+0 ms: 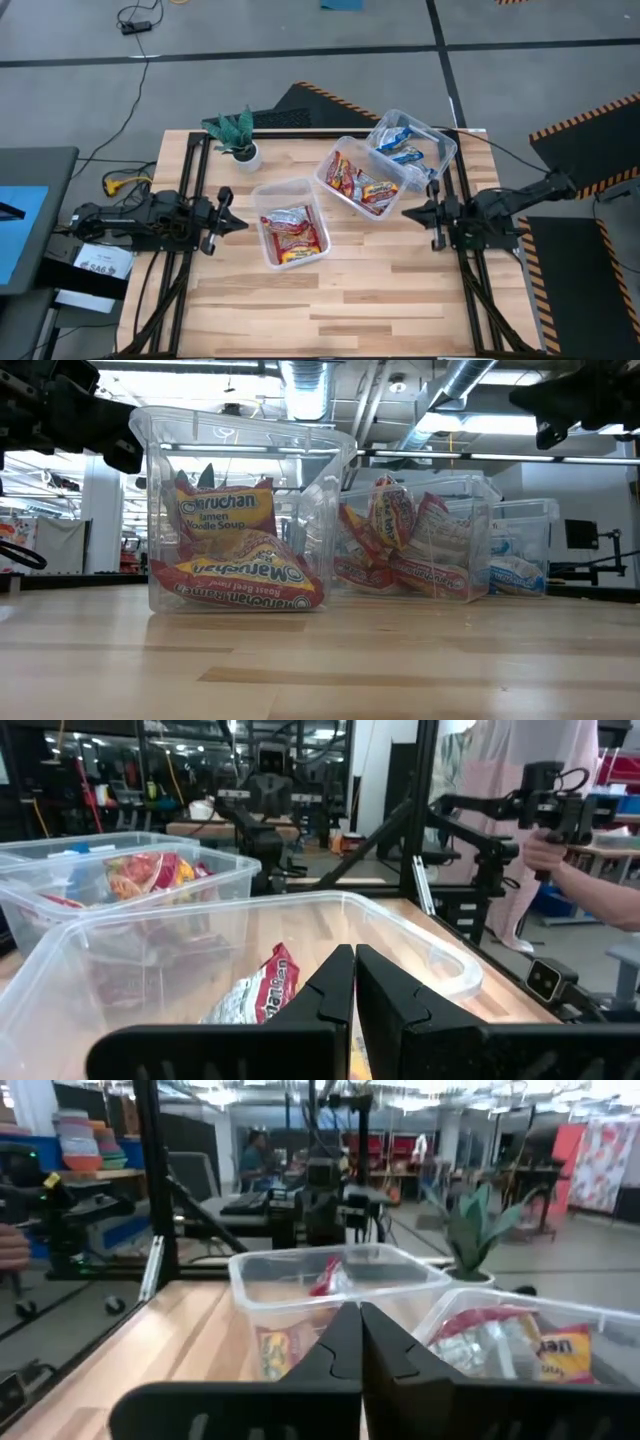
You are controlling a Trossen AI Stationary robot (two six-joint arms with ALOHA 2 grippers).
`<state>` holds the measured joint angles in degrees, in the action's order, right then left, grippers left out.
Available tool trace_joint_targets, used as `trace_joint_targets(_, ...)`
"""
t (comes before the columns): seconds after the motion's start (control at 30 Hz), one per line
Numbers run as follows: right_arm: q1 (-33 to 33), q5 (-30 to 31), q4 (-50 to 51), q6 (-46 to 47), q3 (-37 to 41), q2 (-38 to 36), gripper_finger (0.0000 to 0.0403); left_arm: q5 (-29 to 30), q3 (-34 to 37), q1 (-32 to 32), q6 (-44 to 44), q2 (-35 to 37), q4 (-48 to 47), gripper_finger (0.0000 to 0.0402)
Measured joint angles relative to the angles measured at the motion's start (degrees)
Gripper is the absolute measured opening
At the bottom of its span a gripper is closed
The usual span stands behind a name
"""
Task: Sort Maruchan noodles
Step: Return to Home Position
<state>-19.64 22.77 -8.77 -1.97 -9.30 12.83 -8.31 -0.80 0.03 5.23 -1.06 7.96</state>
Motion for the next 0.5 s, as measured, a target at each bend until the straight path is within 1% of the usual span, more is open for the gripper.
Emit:
trace_joint_targets(0.1,3.24,-3.28,0.23,-0.54,0.31,-0.87,0.0009,0.08,0.0,0.0,-0.02,0.0,1.07,0.0)
trace_joint_targets(0.17,5.75,-6.18,2.09,-1.37,0.29,-1.47,0.0009,0.08,-0.02,0.0,-0.03,0.0,1.06,0.0)
trace_joint_targets(0.33,11.67,-12.3,5.59,0.12,0.38,-2.88,0.0009,0.08,-0.04,0.0,-0.04,0.0,0.62,0.0)
trace_joint_targets(0.43,14.08,-14.2,3.6,0.43,2.65,-3.29,0.0009,0.11,-0.04,0.0,-1.38,0.0,0.1,0.0)
trace_joint_targets(0.5,15.03,-15.38,-0.39,0.42,5.76,-3.67,0.001,0.15,-0.04,0.0,-2.5,0.0,-0.38,0.0)
